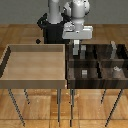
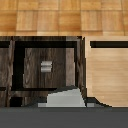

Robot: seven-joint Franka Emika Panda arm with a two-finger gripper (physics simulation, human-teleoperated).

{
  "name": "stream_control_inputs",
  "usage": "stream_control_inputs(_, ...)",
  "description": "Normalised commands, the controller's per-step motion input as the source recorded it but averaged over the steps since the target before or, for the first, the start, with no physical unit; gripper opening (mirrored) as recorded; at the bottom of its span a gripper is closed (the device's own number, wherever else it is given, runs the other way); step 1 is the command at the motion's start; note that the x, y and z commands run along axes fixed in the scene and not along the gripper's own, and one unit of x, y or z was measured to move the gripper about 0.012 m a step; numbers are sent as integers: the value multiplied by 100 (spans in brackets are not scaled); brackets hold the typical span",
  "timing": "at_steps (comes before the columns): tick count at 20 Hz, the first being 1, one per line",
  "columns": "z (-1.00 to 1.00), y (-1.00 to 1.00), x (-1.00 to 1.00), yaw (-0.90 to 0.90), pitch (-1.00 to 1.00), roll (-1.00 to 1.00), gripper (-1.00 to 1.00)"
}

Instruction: Place the milk carton into the appropriate compartment.

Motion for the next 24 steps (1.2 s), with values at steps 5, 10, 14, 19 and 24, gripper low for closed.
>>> stream_control_inputs(5,0,0,-80,0,0,0,-100)
stream_control_inputs(10,-3,0,-100,0,0,0,-100)
stream_control_inputs(14,-100,0,0,0,0,0,-100)
stream_control_inputs(19,-100,0,0,0,0,0,-100)
stream_control_inputs(24,-40,0,0,0,0,0,100)
